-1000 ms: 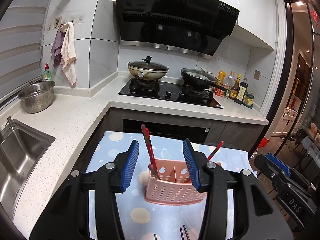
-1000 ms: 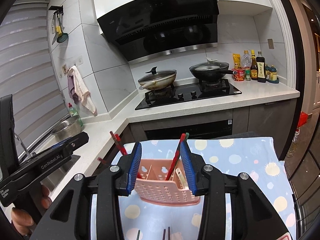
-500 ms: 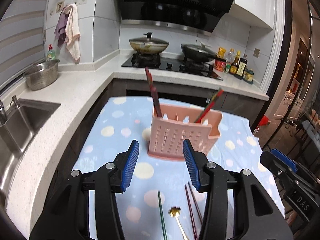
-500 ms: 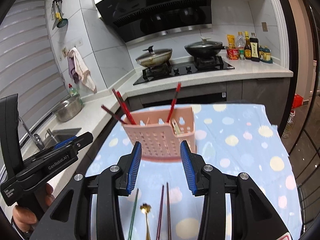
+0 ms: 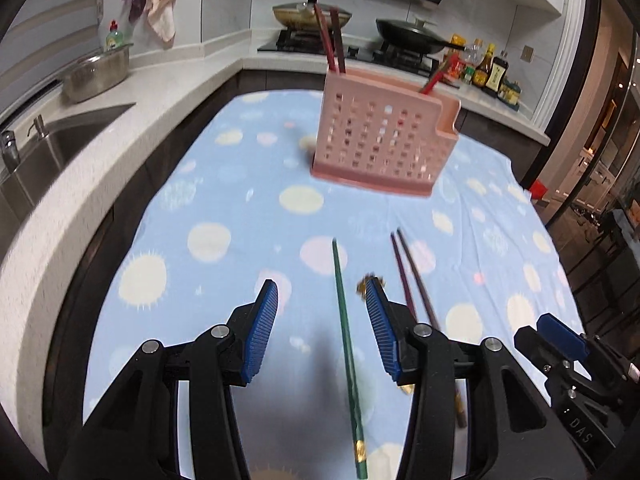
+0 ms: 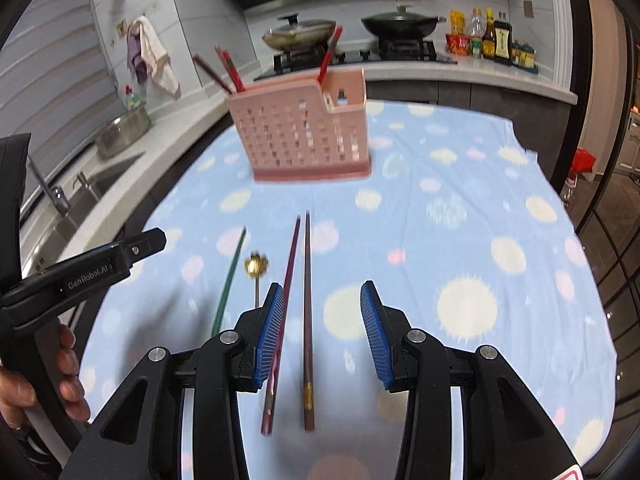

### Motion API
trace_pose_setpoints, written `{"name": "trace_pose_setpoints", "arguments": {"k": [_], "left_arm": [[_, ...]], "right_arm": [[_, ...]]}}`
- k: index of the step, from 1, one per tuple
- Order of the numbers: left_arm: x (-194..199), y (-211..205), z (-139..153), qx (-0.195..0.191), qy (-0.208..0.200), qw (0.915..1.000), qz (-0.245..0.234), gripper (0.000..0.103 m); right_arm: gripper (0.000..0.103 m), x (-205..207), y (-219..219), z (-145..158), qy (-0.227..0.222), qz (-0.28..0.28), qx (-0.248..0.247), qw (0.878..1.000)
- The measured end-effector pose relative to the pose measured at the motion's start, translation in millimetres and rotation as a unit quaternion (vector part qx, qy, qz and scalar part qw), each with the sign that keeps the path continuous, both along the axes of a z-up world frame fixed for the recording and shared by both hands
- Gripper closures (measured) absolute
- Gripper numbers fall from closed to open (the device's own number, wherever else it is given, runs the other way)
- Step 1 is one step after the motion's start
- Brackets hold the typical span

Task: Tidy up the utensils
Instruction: 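Move both open tools back over the remaining utensils, then grasp the dark brown chopstick with the right tool while the left tool grasps the green chopstick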

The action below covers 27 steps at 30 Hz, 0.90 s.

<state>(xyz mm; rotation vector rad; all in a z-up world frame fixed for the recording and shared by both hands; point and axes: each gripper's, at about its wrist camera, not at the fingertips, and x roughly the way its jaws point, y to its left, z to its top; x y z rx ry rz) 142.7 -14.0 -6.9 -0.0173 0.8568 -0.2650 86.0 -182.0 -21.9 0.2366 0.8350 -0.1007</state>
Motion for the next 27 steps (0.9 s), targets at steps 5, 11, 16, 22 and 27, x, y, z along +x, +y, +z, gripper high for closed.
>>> {"name": "trace_pose_setpoints", "arguments": {"k": [5,11,16,22,27], "left_arm": [[-21,3,-28,0.007,0.033,0.9994,-0.005,0.059],[-44,2,-51,0.015,0.061,0.9979,-0.012,0.059],[-59,1,-61,0.021,0.072,0.9969,-0.024,0.059],[-64,-4,-66,0.023,0.082,0.9958,-0.034,0.059],[-70,-9,-68,0.026,0.084,0.9951,-0.045,0.057]], "right_arm": [[0.063,-9,8,-27,0.029,0.009,0.002,1.0],[0.065,-13,17,-50,0.054,0.02,-0.004,0.998],[0.072,-15,19,-63,0.07,0.024,-0.001,0.997],[0.077,-16,20,-64,0.074,0.026,0.0,0.997],[0.083,-16,21,-66,0.076,0.028,-0.002,0.997]]}}
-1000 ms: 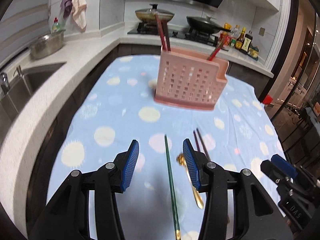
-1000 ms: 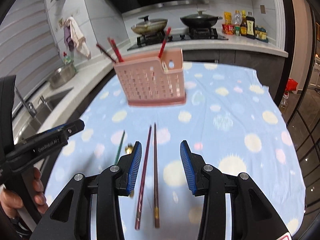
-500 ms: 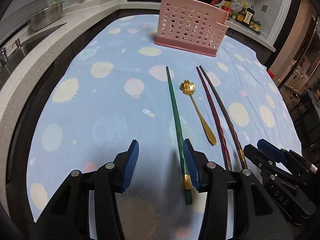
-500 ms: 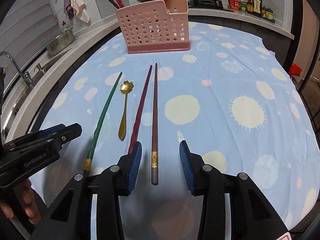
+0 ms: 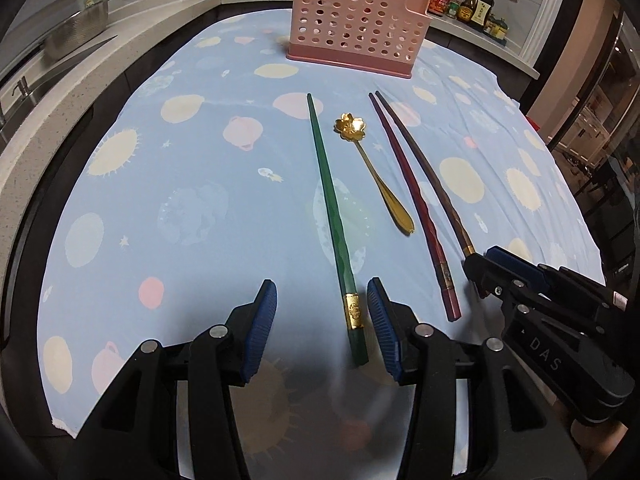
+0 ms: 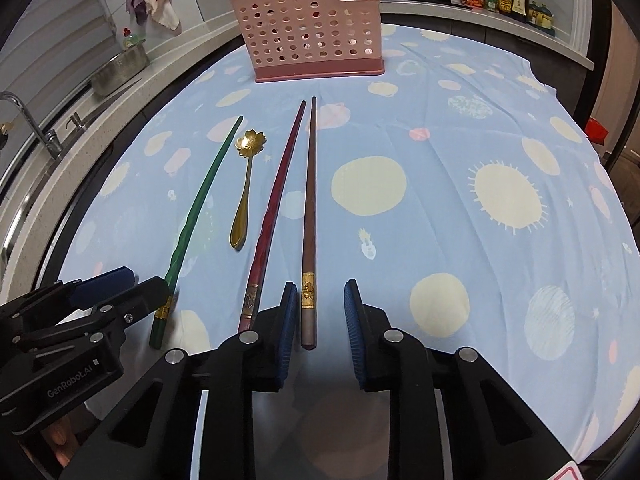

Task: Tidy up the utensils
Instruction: 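Grasp the dark brown chopstick with the right tool while the left tool grasps the green chopstick, then lift both held chopsticks and carry them over the pink holder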

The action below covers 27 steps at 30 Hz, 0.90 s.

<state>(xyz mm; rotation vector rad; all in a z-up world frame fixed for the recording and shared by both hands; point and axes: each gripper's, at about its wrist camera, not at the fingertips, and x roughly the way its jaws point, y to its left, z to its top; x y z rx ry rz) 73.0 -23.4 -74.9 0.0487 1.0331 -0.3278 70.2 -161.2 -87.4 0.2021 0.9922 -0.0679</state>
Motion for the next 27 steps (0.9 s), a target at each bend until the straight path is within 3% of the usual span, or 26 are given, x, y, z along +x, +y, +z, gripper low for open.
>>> {"name": "trace_pose_setpoints", "arguments": {"k": [7,17,24,27], "left_arm": [[-2,-2,-3,0.002,0.005,1.0,-0.003,0.056],[-4,-3,-6,0.005,-0.001,1.0,-0.006,0.058],[-6,-1,-6,-0.002,-0.002,0.9999,-0.012,0.085],[-8,0,-6,-0.004,-0.002,0.9999,-0.013,0.089]], "right_arm": [[0.094,-4,1,-2,0.001,0.006,-0.004,1.0],[0.095,-10,2,-2,0.001,0.01,-0.006,1.0],[0.096,-17,2,-1,0.002,0.012,-0.004,1.0],[0.096,-19,1,0,0.002,0.012,-0.001,1.0]]}}
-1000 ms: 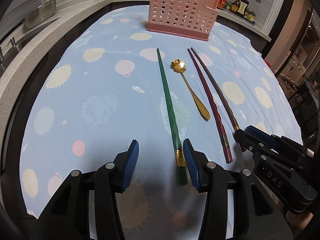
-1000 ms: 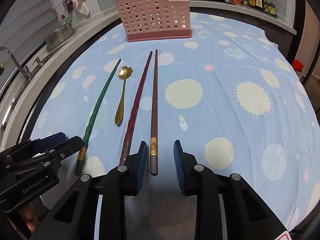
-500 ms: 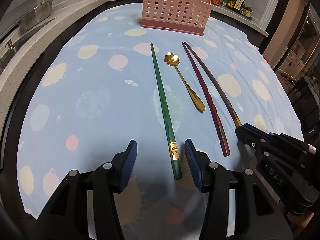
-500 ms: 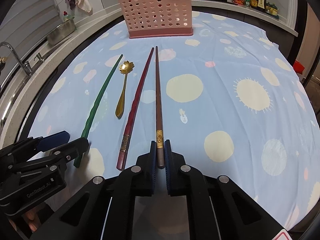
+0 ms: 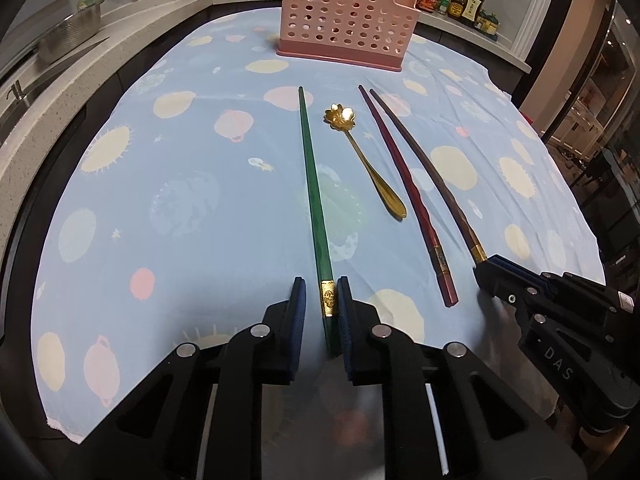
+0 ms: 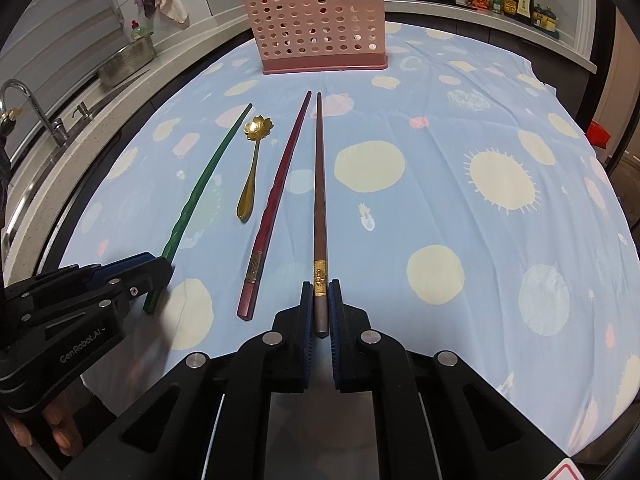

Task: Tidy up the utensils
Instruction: 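Lift both held chopsticks and carry them over the pink holder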

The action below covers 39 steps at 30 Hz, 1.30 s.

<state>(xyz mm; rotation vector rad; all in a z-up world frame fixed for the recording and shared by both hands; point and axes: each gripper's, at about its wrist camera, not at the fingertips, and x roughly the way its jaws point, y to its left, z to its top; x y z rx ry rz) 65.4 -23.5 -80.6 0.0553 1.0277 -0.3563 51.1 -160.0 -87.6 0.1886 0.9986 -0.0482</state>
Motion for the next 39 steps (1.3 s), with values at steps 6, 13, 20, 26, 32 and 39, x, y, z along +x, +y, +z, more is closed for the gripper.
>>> {"name": "trace_pose_setpoints", "arguments": {"k": [6,13,20,26,32,39], "left_arm": [[-2,0,3,-0.003,-0.004,1.0,-0.004,0.096],[-4,4,14,-0.009,-0.016,0.9998,0.001,0.096],[-3,13,39,-0.028,-0.039,0.9988,0.008,0.096],[1,21,72,-0.048,-0.07,0.9962,0.018,0.096],[8,34,111,-0.067,-0.111,0.9911,0.03,0.103],[21,42,130,-0.077,-0.127,0.9882,0.038,0.103]], "right_arm": [[0.096,-5,-3,4,-0.006,-0.005,0.004,1.0],[0.096,-11,-7,17,-0.024,-0.013,0.007,1.0],[0.096,-16,-18,44,-0.056,-0.031,0.015,0.998],[0.096,-19,-31,75,-0.093,-0.05,0.028,0.994],[0.096,-18,-43,116,-0.141,-0.064,0.026,0.988],[0.096,-14,-55,148,-0.18,-0.075,0.026,0.98]]}}
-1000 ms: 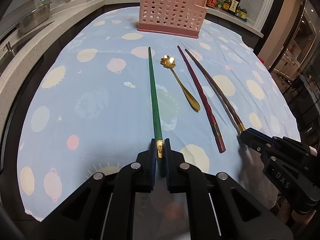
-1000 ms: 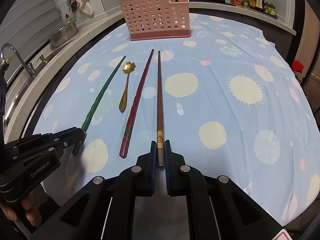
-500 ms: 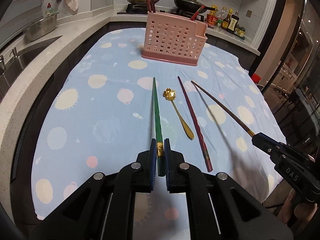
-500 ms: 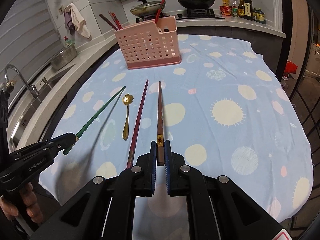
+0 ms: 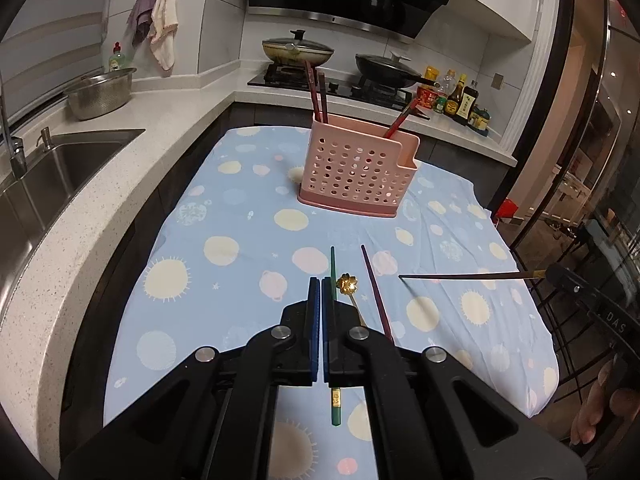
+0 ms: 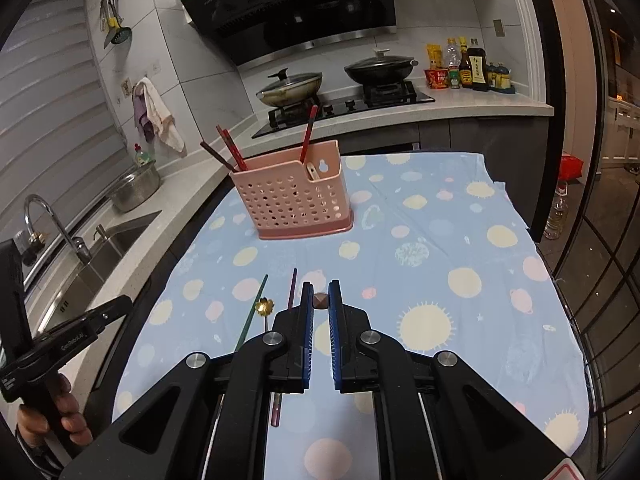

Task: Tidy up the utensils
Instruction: 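Lift both held chopsticks and carry them over the pink holder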

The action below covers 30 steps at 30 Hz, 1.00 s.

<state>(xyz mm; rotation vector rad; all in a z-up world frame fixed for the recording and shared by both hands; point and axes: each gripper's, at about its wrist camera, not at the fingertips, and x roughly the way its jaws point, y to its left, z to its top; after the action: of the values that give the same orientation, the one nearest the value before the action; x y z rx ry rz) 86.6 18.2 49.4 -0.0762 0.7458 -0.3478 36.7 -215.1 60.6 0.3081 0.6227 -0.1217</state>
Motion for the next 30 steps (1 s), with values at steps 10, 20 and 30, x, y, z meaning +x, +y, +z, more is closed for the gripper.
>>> {"name": "trace_pose_setpoints", "arguments": {"k": [10,20,30], "left_arm": [[-14,-25,-90,0.036,0.099,0.994,-0.03,0.069],[-13,-30,-129,0.049,0.142,0.9878,-0.039,0.073],[-13,-33,-130,0.048,0.138,0.988,-0.052,0.096]], "right_arm": [[0.096,-5,13,-18,0.021,0.014,0.013,1.0],[0.096,-7,22,-17,0.024,0.025,0.014,0.999],[0.096,-7,24,-20,0.027,0.028,0.016,0.999]]}}
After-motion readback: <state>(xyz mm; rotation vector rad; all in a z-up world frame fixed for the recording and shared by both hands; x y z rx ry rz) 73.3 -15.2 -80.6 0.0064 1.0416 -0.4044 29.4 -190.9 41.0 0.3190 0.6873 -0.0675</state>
